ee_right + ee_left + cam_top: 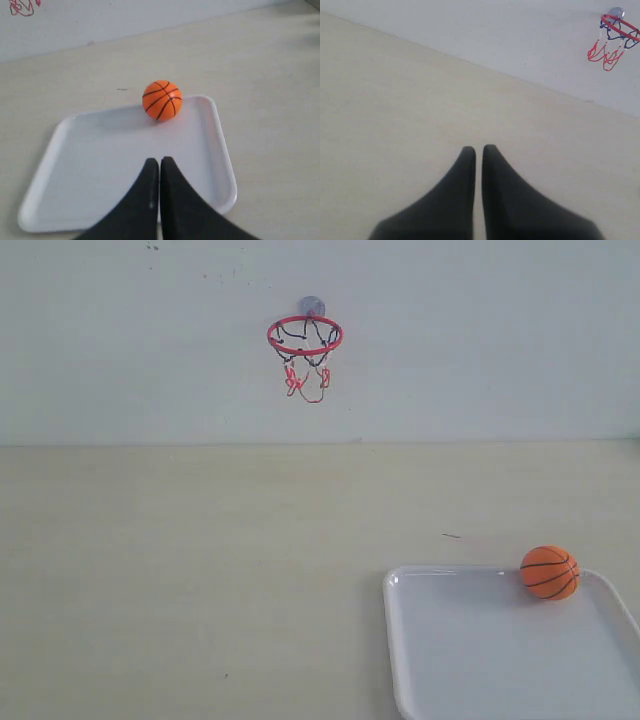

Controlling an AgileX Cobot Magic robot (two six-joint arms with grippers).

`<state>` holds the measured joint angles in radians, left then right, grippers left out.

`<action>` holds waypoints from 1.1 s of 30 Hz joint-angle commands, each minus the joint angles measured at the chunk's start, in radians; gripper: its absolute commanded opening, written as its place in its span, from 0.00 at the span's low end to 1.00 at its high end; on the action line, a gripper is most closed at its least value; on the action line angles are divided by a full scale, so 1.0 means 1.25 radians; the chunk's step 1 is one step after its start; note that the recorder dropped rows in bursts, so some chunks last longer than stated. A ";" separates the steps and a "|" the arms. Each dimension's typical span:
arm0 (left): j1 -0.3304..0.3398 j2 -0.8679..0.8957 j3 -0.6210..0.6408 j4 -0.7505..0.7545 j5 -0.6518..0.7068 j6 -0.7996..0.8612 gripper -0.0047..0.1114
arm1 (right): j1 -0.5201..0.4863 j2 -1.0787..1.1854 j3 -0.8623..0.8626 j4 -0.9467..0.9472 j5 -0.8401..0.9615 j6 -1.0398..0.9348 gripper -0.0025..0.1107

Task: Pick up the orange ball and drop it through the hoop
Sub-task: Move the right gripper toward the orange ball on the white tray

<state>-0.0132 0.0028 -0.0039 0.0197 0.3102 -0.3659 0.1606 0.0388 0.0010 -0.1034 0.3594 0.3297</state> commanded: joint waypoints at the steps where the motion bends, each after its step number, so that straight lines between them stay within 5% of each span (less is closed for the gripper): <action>1: -0.006 -0.002 0.003 0.002 -0.003 0.001 0.08 | -0.001 -0.005 -0.001 -0.007 -0.243 -0.004 0.02; 12: -0.006 -0.002 0.003 0.002 -0.003 0.001 0.08 | -0.001 -0.005 -0.021 0.018 -0.836 -0.060 0.02; 14: -0.006 -0.002 0.003 0.002 -0.003 0.001 0.08 | -0.001 -0.004 -0.074 0.018 -0.751 -0.091 0.02; 19: -0.006 -0.002 0.003 0.002 -0.003 0.001 0.08 | -0.001 0.099 -0.281 0.018 -0.271 -0.214 0.02; 27: -0.006 -0.002 0.003 0.002 -0.003 0.001 0.08 | -0.001 0.443 -0.515 0.016 0.268 -0.129 0.02; 33: -0.006 -0.002 0.003 0.002 -0.003 0.001 0.08 | -0.001 0.669 -0.529 0.033 0.284 -0.090 0.02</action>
<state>-0.0132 0.0028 -0.0039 0.0197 0.3102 -0.3659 0.1606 0.8100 -0.6496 -0.0750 0.7220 0.2182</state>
